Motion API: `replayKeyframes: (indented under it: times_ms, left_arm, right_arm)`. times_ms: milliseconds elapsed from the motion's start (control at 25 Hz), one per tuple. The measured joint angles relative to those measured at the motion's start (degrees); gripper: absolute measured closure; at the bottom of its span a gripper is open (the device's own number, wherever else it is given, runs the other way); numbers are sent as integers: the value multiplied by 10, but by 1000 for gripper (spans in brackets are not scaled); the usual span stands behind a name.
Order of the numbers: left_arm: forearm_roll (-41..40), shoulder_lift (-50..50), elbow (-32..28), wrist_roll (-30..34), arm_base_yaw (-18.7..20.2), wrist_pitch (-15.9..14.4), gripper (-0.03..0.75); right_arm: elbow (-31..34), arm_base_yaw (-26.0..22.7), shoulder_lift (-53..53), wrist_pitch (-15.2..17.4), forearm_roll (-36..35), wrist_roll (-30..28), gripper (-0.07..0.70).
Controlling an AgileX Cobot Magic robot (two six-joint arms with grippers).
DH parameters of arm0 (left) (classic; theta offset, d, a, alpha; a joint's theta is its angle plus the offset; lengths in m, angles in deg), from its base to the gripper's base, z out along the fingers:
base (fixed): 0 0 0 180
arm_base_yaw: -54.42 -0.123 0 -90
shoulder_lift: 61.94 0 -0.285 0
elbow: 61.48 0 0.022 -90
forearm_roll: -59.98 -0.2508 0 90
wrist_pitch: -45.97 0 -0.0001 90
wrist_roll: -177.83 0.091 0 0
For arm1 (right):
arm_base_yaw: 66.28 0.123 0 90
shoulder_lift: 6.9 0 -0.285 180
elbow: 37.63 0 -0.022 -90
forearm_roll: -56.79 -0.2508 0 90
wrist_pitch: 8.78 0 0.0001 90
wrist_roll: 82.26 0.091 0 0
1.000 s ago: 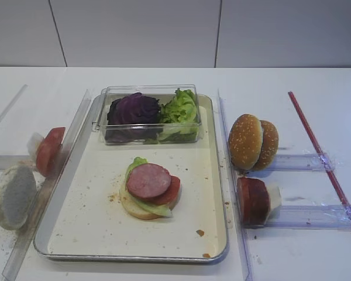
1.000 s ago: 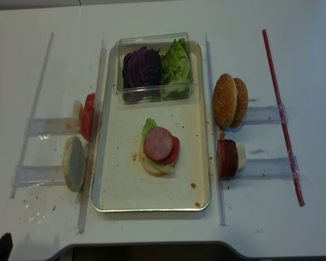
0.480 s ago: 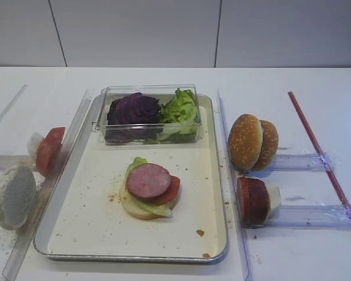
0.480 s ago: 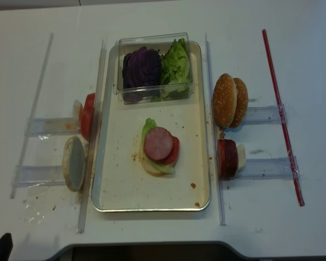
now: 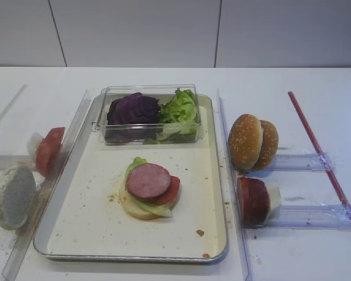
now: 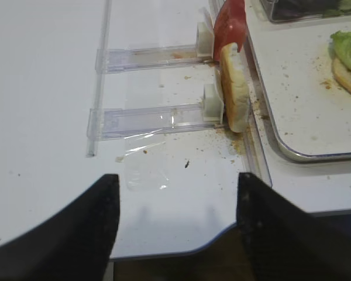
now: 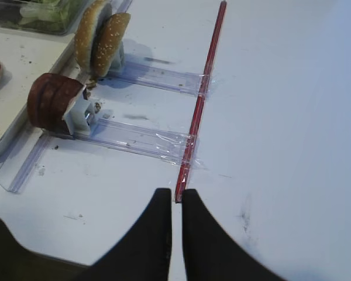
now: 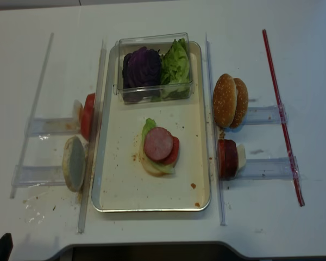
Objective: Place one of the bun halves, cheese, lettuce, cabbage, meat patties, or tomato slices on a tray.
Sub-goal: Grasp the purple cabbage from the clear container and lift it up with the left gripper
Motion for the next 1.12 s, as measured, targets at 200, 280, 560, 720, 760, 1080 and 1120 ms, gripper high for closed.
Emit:
replayKeyframes:
  times_ms: [200,280,560,720,760,1080,1120]
  left_arm:
    - [6,0,0,-1,0,0,301]
    - [7,-4,1,-1,0,0,301]
    - [9,-145,47,-1,0,-12,301]
    - [9,-245,106,-4,0,-18,301]
    - [9,-270,121,-6,0,-18,301]
    - [9,-471,255,-10,0,-41,301]
    - [9,-493,271,-10,0,-40,301]
  right_arm:
    - [0,0,0,0,0,0,553]
    - [0,0,0,0,0,0,553]
    - [0,0,0,0,0,0,553]
    - [0,0,0,0,0,0,553]
    - [0,0,0,0,0,0,553]
    - [0,0,0,0,0,0,553]
    - [0,0,0,0,0,0,553]
